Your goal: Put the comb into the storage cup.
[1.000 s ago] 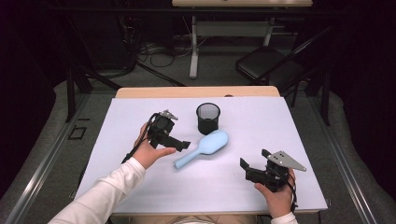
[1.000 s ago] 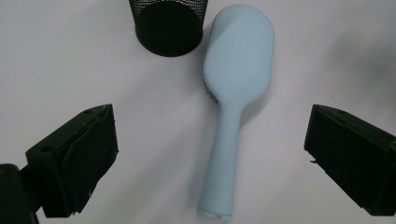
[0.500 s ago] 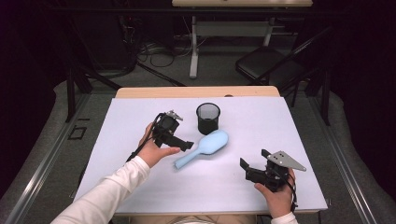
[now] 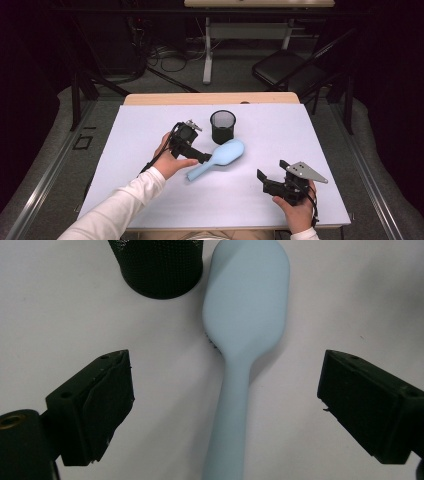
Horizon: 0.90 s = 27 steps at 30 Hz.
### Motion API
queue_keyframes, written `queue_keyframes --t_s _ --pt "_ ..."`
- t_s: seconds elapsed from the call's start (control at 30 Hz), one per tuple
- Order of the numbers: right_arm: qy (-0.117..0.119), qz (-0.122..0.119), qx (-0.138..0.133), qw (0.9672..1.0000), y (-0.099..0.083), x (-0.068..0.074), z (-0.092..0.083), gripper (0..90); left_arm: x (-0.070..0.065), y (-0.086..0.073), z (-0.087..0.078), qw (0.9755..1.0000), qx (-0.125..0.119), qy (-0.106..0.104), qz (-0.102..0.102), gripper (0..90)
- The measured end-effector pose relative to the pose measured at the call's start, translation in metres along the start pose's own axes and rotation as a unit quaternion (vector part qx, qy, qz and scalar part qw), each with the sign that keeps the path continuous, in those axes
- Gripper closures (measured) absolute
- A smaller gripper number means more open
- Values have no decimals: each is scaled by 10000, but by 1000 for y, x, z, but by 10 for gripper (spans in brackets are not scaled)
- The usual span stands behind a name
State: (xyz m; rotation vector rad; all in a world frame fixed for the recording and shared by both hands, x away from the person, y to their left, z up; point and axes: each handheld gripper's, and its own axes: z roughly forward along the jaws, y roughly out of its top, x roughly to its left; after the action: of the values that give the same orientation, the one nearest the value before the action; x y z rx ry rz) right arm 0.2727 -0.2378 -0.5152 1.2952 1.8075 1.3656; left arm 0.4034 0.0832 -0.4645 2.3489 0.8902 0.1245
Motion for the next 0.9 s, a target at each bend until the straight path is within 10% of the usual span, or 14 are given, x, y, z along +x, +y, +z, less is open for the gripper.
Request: queue_keyframes --t_s 0.9 --pt "38 42 -2 10000 0 -1 1 122 -1 4 14 9998 176 24 19 150"
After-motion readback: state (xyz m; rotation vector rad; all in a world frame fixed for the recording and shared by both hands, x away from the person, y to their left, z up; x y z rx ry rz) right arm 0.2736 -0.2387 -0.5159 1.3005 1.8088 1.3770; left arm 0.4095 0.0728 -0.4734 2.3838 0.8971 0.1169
